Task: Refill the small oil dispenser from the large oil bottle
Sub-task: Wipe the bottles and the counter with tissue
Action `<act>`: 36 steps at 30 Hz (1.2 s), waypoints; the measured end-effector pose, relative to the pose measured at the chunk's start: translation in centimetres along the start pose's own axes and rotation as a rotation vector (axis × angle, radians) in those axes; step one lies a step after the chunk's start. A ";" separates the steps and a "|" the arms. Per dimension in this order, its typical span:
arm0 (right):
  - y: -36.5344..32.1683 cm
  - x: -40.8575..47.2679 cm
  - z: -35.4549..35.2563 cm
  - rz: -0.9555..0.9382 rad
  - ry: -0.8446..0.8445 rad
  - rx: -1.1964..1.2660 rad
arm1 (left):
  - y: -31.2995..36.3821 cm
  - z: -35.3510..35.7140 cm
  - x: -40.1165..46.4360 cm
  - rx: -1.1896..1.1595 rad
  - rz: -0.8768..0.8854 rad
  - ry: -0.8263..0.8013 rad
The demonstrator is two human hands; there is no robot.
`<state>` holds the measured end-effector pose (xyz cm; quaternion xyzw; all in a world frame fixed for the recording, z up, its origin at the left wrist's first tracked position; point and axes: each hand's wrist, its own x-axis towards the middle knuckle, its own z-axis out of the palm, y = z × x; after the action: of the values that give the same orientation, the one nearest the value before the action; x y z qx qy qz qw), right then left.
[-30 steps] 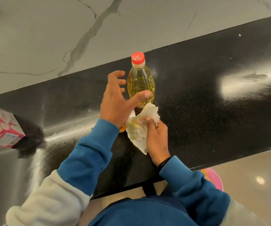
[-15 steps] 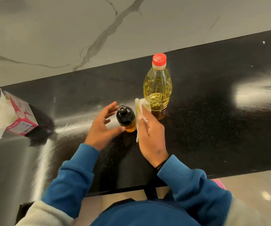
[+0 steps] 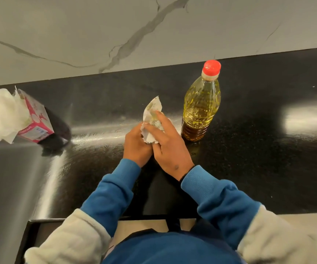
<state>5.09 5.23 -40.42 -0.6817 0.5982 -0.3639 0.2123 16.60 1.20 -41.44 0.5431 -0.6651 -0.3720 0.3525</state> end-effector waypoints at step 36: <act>2.6 -2.0 2.5 0.502 0.108 0.301 | 0.2 -2.6 2.1 0.206 0.143 -0.244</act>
<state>5.19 6.32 -44.45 -0.4527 0.6980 -0.4205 0.3621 18.48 -1.15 -39.93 0.4783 -0.7746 -0.3391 0.2371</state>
